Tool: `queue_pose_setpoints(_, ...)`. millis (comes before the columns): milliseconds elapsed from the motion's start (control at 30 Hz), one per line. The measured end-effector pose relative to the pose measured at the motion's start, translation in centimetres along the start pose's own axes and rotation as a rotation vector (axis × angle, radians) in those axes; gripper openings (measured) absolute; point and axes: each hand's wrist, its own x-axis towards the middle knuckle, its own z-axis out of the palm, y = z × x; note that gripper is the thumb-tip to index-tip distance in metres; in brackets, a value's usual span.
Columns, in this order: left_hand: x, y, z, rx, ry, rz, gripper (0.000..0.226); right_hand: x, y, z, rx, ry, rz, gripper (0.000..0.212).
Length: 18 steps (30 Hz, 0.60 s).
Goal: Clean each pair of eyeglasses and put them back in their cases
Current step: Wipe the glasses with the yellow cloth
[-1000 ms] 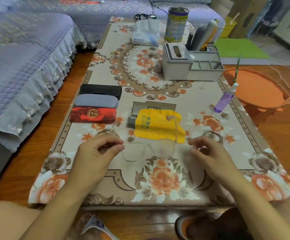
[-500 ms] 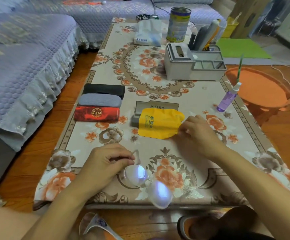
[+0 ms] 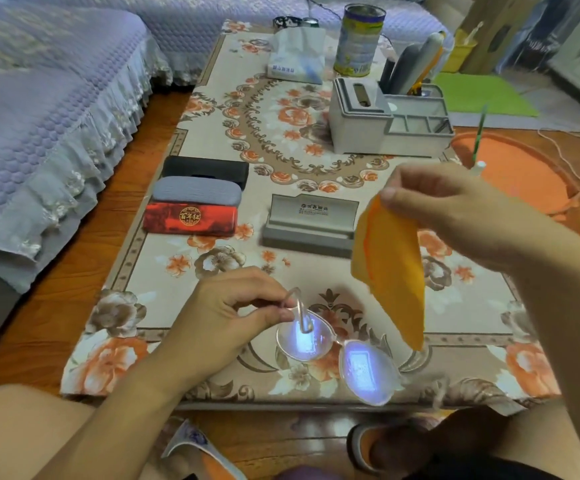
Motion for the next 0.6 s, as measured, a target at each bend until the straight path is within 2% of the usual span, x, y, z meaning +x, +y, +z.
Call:
queue_pose_setpoints(67,0.1,0.0,0.3,0.006,-0.015,0.032,0.017,-0.6,0.3,1.5,0.003,-0.121,0.133,0.029)
queue_pose_setpoints(167,0.2,-0.2,0.6,0.031,-0.016,0.077,0.004,-1.4,0.9,4.5,0.332,-0.263,0.277,0.023)
queue_pose_setpoints(300,0.5,-0.4,0.6,0.050,-0.006,0.114,0.006,-1.7,1.8,7.0,0.419,-0.407,0.241,0.049)
queue_pose_setpoints(367,0.6,-0.4,0.5,0.009,-0.011,0.107,0.005,-1.7,1.9,7.3,0.439,-0.380,0.224,0.046)
queue_pose_setpoints(500,0.8,-0.1,0.6,-0.052,-0.015,0.120,0.011,-1.4,2.3,8.0,0.385,-0.221,0.178,0.009)
queue_pose_setpoints(600,0.7,0.0,0.8,-0.045,-0.041,0.112,0.010,-1.0,2.3,8.8,0.361,-0.241,0.212,0.019)
